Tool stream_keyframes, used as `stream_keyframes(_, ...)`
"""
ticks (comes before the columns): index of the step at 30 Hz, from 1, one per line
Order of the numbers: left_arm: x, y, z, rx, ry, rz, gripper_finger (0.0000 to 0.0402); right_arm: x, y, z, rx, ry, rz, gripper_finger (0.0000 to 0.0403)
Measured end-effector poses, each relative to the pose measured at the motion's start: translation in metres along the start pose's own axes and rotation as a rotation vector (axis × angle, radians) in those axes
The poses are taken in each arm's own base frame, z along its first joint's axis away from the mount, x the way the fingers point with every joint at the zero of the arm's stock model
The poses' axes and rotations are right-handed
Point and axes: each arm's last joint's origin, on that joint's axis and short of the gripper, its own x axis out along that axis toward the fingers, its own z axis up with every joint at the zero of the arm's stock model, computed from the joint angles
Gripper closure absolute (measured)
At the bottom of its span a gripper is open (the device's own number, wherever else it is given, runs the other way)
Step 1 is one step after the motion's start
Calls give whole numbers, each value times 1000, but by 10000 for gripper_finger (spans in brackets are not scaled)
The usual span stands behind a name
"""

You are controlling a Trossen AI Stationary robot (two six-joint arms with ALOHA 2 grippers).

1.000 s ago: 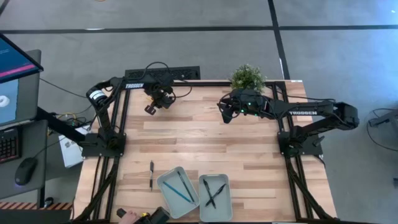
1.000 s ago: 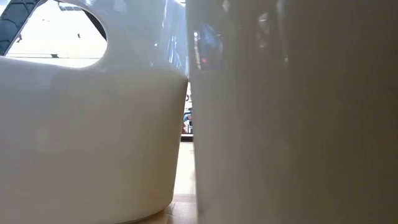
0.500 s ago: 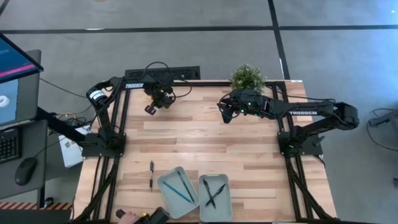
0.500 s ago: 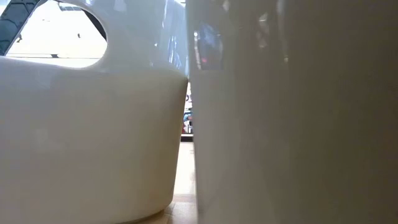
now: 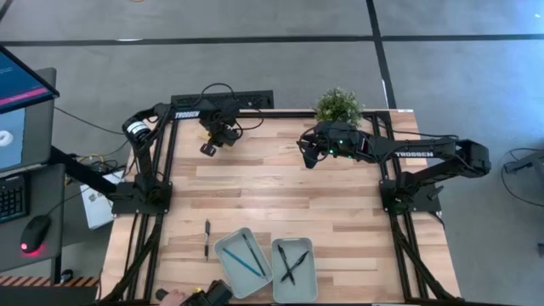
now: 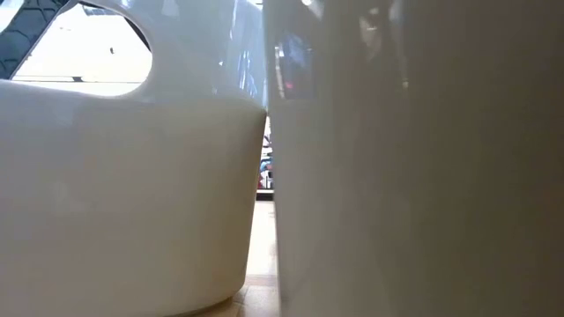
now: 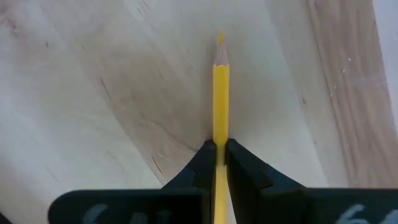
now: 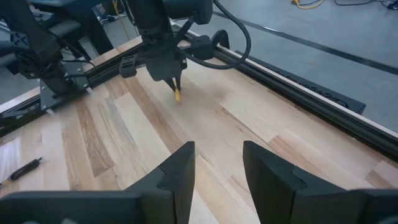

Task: Sort pens & pencils
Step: Put the yellow pencil into the left gray bin

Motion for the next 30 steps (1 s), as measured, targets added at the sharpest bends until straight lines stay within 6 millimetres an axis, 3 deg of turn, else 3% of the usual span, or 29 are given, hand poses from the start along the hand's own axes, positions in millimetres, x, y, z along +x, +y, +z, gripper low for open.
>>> stream_keyframes(13, -9, -1, 0, -67, 32, -53, 390, 0, 0, -1, -28, 7, -2, 246)
stream_keyframes(18, -21, 4, 3, -108, 31, -44, 390, 0, 0, -1, -28, 7, -2, 246)
stream_keyframes(25, -55, 11, 14, -119, -27, -17, 390, 0, 0, -1, -28, 7, -2, 246)
stream_keyframes(30, -91, 0, 36, -53, -74, 73, 390, 0, 0, -1, -28, 13, -4, 246)
